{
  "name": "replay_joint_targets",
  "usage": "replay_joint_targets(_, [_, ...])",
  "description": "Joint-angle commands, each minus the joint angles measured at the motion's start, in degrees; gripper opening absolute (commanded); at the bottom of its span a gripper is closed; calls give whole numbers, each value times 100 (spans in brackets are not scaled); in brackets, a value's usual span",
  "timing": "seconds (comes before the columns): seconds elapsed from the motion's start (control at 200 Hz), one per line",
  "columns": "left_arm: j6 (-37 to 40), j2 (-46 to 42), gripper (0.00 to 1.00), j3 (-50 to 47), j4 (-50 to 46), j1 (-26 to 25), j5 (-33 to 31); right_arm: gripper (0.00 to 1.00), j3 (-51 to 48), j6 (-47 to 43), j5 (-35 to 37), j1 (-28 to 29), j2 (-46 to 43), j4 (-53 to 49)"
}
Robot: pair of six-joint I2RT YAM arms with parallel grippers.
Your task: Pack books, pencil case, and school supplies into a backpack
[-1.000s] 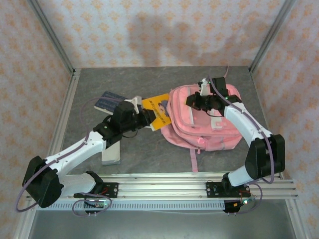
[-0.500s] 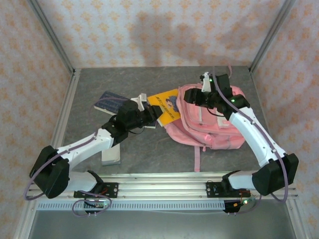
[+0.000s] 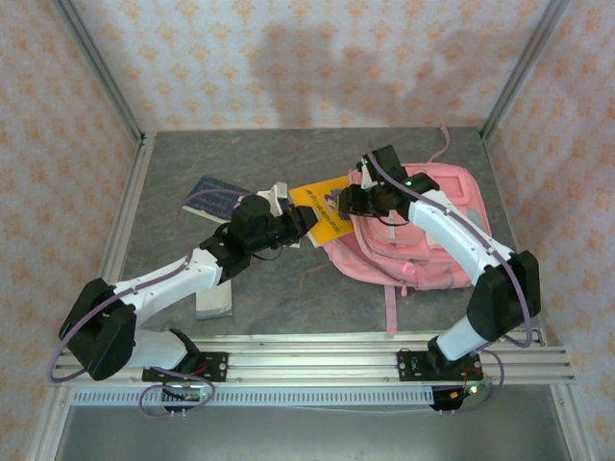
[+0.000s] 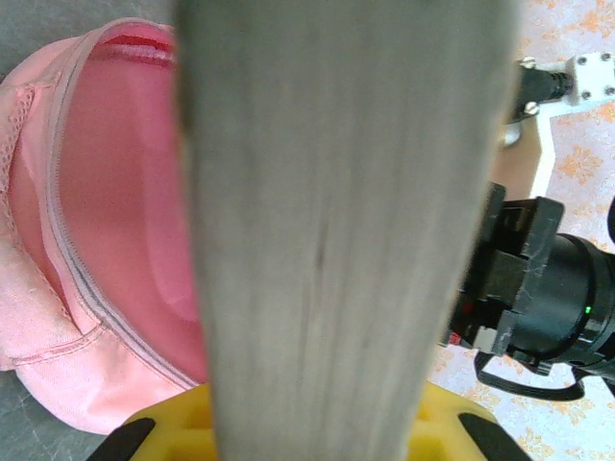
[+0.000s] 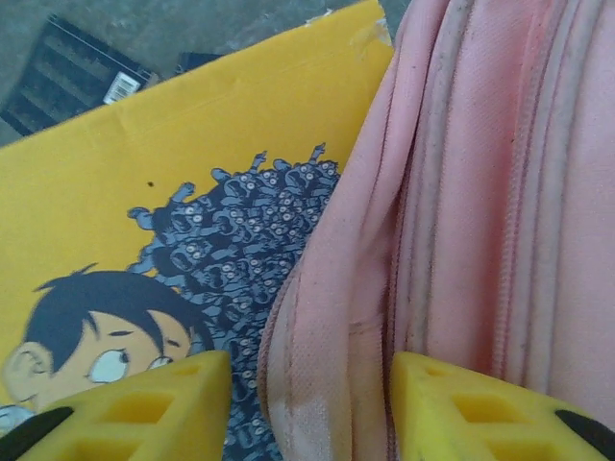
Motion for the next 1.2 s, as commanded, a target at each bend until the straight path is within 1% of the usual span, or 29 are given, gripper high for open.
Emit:
replay_joint_targets(0.0, [5, -95, 0, 156, 1019, -78, 313, 30, 146, -99, 550, 25, 67, -191])
replay_joint_targets(0.07, [5, -78, 0, 161, 1039, -78, 326, 11, 143, -113, 578, 26, 73, -190])
replay_joint_targets(0.13, [22, -75, 0, 174, 1030, -78, 326, 0, 170, -156, 640, 26, 57, -210])
replay_joint_targets(0.245, [170, -97, 0, 198, 802, -78, 303, 0, 359, -252, 715, 25, -34, -325])
replay_joint_targets(0.335, [453, -160, 0, 312, 99, -71, 88, 0, 615, -392, 566, 26, -235, -469])
replay_joint_targets(0.425, [714, -189, 0, 398, -454, -69, -126, 0, 1072, -650, 386, 19, -392, -837])
replay_joint_targets(0.495, [845, -146, 0, 481, -670, -69, -117, 0, 1438, -778, 418, 17, -502, -1166])
replay_joint_targets(0.595, [892, -55, 0, 528, -852, -60, -147, 0, 1714, -830, 474, -38, -758, -1371])
replay_joint_targets(0.681, [896, 76, 0, 568, -813, -60, -69, 0, 1758, -822, 357, -149, -987, -1356])
replay_joint_targets(0.791, [808, 245, 0, 641, -623, -60, 133, 0, 1732, -834, 7, -341, -1181, -1315])
replay_joint_targets(0.976, [685, 226, 0, 736, -343, -60, 415, 0, 1525, -941, -457, -563, -1492, -1141])
replay_joint_targets(1.091, [476, 190, 0, 750, -1, -62, 647, 0, 1327, -926, -789, -689, -1666, -938])
replay_joint_targets(1.196, [234, 261, 0, 810, 344, -89, 842, 0, 1234, -862, -945, -732, -1747, -826])
